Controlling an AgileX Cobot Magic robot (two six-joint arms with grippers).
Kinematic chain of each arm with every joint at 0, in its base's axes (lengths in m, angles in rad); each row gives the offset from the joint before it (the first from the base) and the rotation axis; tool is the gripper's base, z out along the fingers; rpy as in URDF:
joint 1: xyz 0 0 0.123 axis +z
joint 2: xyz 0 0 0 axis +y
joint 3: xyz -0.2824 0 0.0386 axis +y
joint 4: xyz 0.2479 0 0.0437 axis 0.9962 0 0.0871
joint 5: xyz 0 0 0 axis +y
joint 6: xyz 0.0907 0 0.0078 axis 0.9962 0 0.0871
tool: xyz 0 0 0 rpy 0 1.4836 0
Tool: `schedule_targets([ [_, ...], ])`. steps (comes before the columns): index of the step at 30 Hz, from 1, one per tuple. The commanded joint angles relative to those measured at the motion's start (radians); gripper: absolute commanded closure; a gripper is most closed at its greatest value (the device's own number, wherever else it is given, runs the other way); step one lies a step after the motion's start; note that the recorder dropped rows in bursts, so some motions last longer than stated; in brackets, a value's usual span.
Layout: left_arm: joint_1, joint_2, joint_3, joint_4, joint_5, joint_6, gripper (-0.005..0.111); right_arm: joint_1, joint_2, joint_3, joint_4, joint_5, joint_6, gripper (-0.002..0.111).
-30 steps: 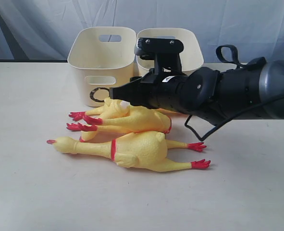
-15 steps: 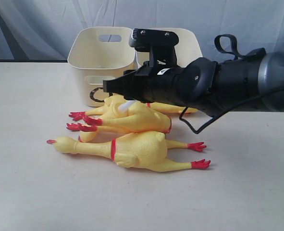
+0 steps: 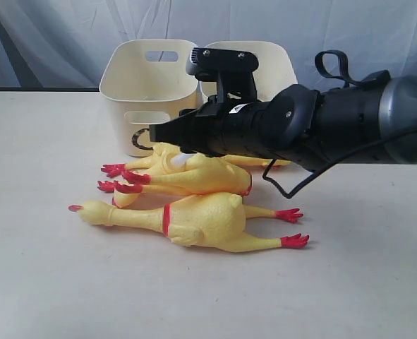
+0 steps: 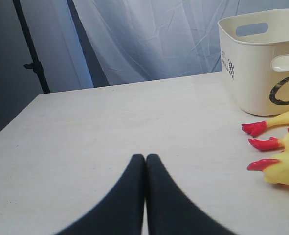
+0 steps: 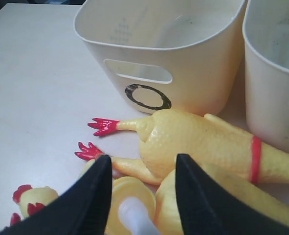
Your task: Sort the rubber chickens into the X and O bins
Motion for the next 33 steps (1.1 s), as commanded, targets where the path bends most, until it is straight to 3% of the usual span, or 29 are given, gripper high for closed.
schedule_targets([
  [1, -0.001, -0.004, -0.005, 0.001, -0.020, -0.005, 0.107, -0.001, 0.001, -0.004, -0.008, 0.038, -0.009, 0.060],
  [4, -0.001, -0.004, -0.005, 0.001, -0.020, -0.005, 0.107, -0.001, 0.001, -0.004, -0.008, 0.061, -0.011, 0.055],
  [23, -0.001, -0.004, -0.005, 0.001, -0.020, -0.005, 0.107, -0.003, -0.004, -0.004, -0.095, 0.085, -0.034, 0.055],
  [33, -0.001, -0.004, -0.005, 0.001, -0.020, -0.005, 0.107, -0.039, -0.110, -0.004, -0.118, 0.155, -0.034, 0.055],
])
